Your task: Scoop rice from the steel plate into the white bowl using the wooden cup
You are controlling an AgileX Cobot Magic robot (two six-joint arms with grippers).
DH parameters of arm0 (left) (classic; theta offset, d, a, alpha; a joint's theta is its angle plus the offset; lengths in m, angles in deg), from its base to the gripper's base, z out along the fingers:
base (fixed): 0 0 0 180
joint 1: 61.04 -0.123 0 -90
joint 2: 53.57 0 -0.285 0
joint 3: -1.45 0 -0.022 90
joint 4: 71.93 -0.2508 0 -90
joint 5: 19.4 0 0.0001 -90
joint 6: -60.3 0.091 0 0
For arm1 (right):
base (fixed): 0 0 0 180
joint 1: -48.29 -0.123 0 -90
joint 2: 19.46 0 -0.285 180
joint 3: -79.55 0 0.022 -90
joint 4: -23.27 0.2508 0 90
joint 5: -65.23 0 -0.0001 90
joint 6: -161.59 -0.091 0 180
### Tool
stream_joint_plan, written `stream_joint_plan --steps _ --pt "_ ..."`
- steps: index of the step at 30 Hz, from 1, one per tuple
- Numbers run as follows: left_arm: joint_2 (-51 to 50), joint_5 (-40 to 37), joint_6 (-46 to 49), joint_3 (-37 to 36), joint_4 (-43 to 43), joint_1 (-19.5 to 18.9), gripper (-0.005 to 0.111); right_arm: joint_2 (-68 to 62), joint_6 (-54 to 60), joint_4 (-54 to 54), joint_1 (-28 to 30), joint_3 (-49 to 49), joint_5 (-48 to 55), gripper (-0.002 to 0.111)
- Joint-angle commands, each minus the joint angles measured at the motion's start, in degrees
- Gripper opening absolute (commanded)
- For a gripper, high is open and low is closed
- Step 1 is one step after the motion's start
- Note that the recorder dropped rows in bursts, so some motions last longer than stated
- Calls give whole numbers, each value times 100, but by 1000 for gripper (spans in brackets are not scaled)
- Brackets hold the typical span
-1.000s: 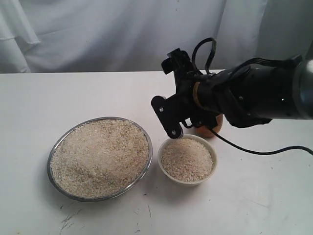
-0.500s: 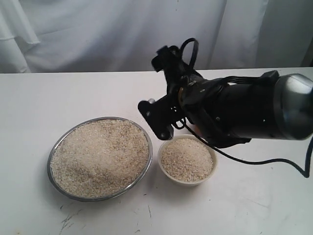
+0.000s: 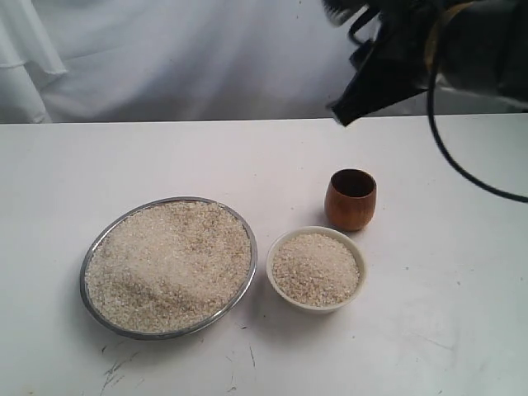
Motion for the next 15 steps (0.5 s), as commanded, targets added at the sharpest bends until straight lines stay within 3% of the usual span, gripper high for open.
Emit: stream_joint_plan --steps 1,5,8,12,15 --pt "24 37 1 -28 -3 16 0 465 -473 1000 62 -21 623 19" --pt "24 37 1 -28 -3 16 0 860 -754 1174 62 513 659 9" --pt "24 37 1 -28 -3 16 0 1319 -1252 880 62 1285 97 6" --pt "24 37 1 -28 -3 16 0 2313 -3245 -176 62 2496 -273 4" --pt "24 37 1 -28 -3 16 0 2956 -3537 -179 62 2742 -188 4"
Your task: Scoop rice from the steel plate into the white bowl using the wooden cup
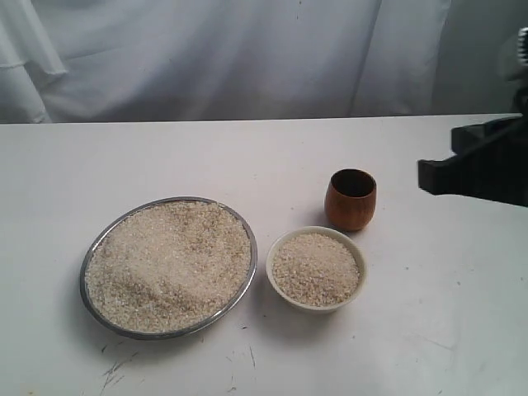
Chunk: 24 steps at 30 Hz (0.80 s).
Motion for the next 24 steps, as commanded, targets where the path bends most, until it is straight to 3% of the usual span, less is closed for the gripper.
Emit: stream_joint_plan --steps 1,10,20,24 --pt "24 37 1 -28 -3 16 0 875 -488 -200 27 217 -32 4" --pt "24 37 1 -28 -3 16 0 1514 -339 -237 112 299 552 4" --pt "24 37 1 -28 -3 16 0 3782 -359 -219 2312 1941 -1445 4" --pt "24 37 1 -28 -3 16 0 4580 -468 -216 2671 2529 -1513 4"
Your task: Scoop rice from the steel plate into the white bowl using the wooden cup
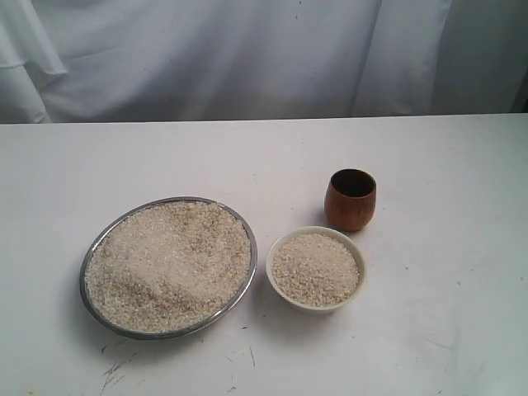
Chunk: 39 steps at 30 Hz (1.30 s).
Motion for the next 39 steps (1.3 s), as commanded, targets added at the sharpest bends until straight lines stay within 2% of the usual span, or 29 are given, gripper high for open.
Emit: stream_joint_plan --steps 1,5,7,9,11,12,15,20,27,39 --pt "24 37 1 -28 -3 16 0 757 -91 -40 279 585 -258 4" --pt "24 37 1 -28 -3 16 0 819 -178 -40 267 749 -617 4" --pt "24 37 1 -28 -3 16 0 819 378 444 267 749 -715 4" --pt "24 37 1 -28 -3 16 0 819 4411 4249 267 749 -625 4" --pt "24 37 1 -28 -3 16 0 819 7137 6506 278 749 -722 4" --pt "24 37 1 -28 -3 16 0 819 7429 6793 307 749 -813 3" --pt "24 37 1 -28 -3 16 0 819 6849 6218 806 1058 -1195 3" --pt "24 37 1 -28 -3 16 0 819 6724 6249 1318 1437 -1045 3" --pt "24 37 1 -28 -3 16 0 1020 6724 6291 1345 1700 -1005 3" --pt "24 37 1 -28 -3 16 0 1327 7036 6431 1345 1700 325 3"
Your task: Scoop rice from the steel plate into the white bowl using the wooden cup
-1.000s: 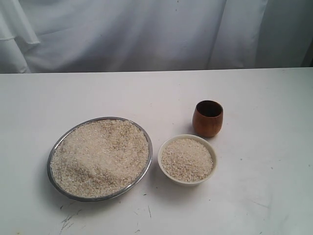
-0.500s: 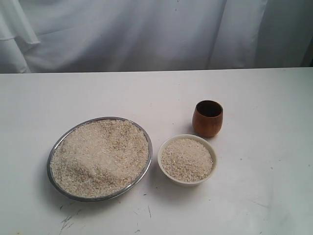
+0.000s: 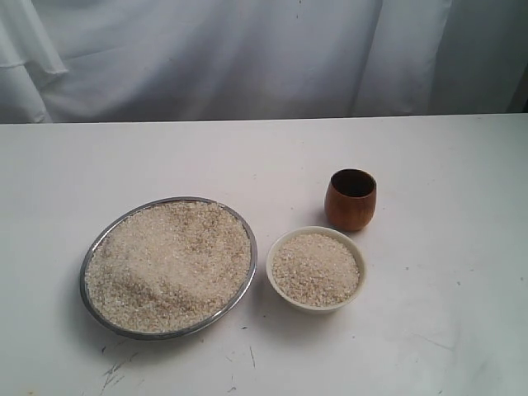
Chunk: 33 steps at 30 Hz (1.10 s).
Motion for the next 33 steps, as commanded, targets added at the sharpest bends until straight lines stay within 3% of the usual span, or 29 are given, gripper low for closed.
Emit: stream_joint_plan --steps 1,33 --pt "24 37 1 -28 -3 16 0 115 183 77 49 14 569 3" --pt "24 37 1 -28 -3 16 0 279 645 222 49 14 692 0"
